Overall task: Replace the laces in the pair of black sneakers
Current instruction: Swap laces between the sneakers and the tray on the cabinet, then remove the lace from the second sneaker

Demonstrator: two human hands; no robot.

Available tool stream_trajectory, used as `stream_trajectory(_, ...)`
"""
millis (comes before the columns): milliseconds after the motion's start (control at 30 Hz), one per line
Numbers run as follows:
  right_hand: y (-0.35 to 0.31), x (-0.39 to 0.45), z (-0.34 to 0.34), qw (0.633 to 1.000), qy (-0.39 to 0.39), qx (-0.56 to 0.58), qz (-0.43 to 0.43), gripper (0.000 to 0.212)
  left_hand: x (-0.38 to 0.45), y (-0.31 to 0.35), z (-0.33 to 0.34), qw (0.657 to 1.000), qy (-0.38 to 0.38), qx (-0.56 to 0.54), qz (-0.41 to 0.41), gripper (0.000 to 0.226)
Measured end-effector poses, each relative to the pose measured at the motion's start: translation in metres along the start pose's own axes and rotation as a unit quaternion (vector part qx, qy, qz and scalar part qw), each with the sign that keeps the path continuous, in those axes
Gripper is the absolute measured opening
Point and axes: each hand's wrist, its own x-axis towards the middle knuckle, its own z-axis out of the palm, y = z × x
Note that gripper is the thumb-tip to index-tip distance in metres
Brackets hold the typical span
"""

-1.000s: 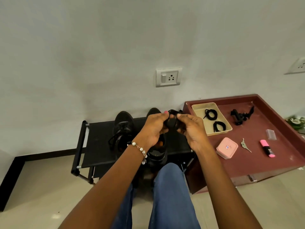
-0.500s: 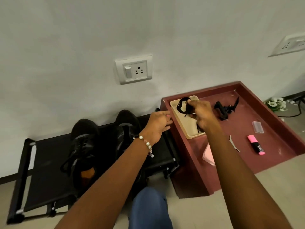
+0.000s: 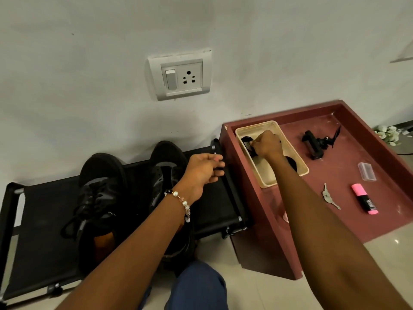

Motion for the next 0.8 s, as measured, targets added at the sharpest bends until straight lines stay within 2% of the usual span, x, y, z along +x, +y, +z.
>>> stream_trajectory(167,-0.001,-0.011,0.002,0.997,0.064,-0.036,-0.012,0.031,-0.002,-0.007,-0.003,1.0,0.001,0.011,0.007,0.018)
stream_trajectory(267,0.0,-0.021,-0.002,0.995,0.094,-0.045,-0.015,0.022,-0.007,-0.008,-0.004,0.999,0.008,0.024,0.019,0.019)
stream_trajectory(400,-0.006,-0.049,-0.01,0.992,0.109,0.052,-0.03,0.015,-0.023,-0.006,-0.008,0.999,0.026,0.021,0.035,0.018)
stream_trajectory(567,-0.03,-0.11,-0.014,0.977,0.075,0.19,-0.06,0.013,-0.061,-0.003,-0.023,0.996,0.058,-0.007,0.064,0.019)
stream_trajectory(800,-0.071,-0.219,-0.015,0.949,0.021,0.295,-0.107,0.01,-0.138,-0.011,-0.069,0.981,0.151,-0.04,0.115,0.02)
